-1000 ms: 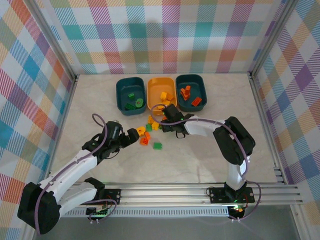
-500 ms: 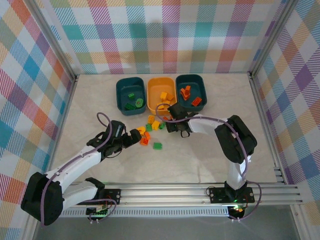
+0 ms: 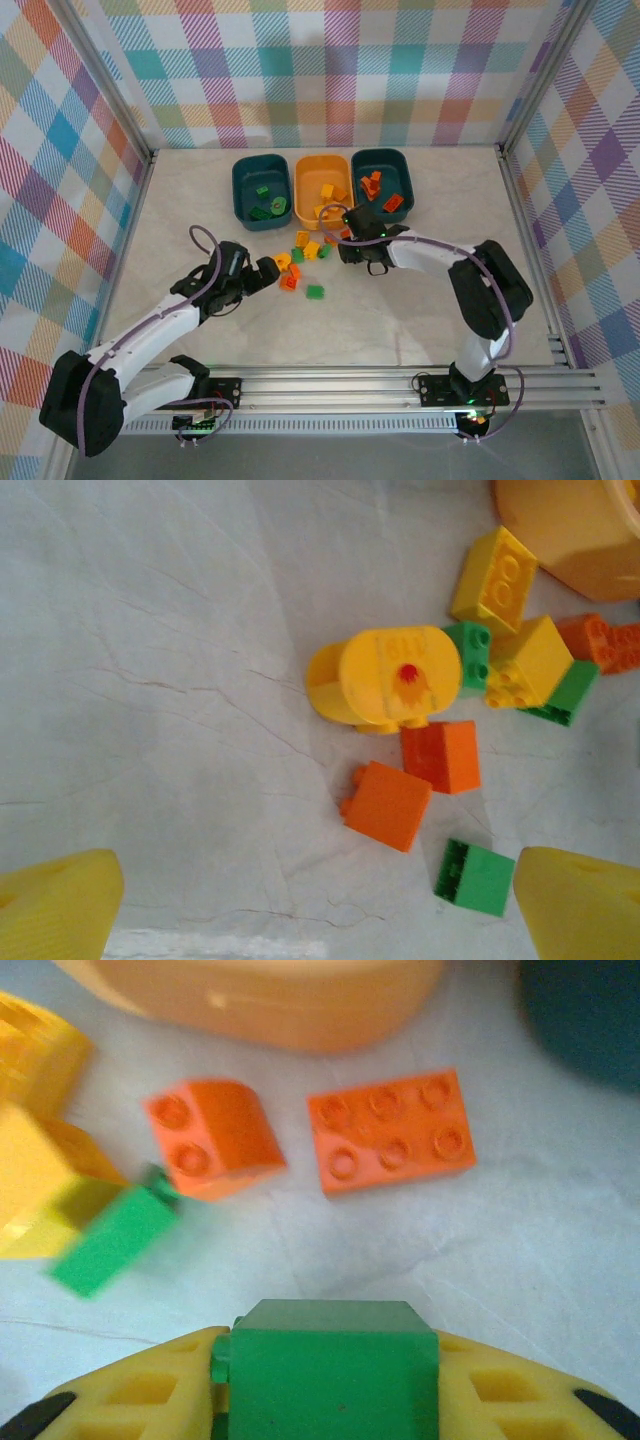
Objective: Sort the legos into containers by color
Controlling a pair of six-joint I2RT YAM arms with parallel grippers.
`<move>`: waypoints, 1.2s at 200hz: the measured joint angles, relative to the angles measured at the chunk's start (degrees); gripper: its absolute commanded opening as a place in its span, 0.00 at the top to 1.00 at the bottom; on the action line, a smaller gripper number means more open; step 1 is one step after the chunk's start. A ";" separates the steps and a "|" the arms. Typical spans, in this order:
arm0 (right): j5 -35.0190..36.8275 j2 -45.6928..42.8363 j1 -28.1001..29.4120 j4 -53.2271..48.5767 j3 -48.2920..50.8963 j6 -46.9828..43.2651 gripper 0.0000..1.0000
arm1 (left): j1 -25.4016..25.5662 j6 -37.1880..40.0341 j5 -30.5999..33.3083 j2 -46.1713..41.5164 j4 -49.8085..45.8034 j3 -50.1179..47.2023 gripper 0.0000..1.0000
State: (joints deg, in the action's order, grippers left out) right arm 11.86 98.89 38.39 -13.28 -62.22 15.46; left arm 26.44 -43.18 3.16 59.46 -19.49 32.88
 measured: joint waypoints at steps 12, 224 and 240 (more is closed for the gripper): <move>-0.72 -1.07 0.87 -0.13 -2.05 0.66 0.65 | -0.52 -1.03 1.79 -0.79 -1.40 0.00 0.00; -8.35 51.32 3.32 -21.44 -82.79 -1.88 0.45 | -14.01 1.01 -19.45 -1.88 6.14 -6.51 0.00; -8.50 51.32 3.34 -21.79 -82.88 -2.56 0.43 | -14.01 1.09 -19.89 -0.55 6.10 -6.19 0.00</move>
State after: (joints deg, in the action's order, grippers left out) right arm 3.36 150.21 41.74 -35.07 -145.10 12.91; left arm 12.43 -42.09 -16.73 58.92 -13.39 26.70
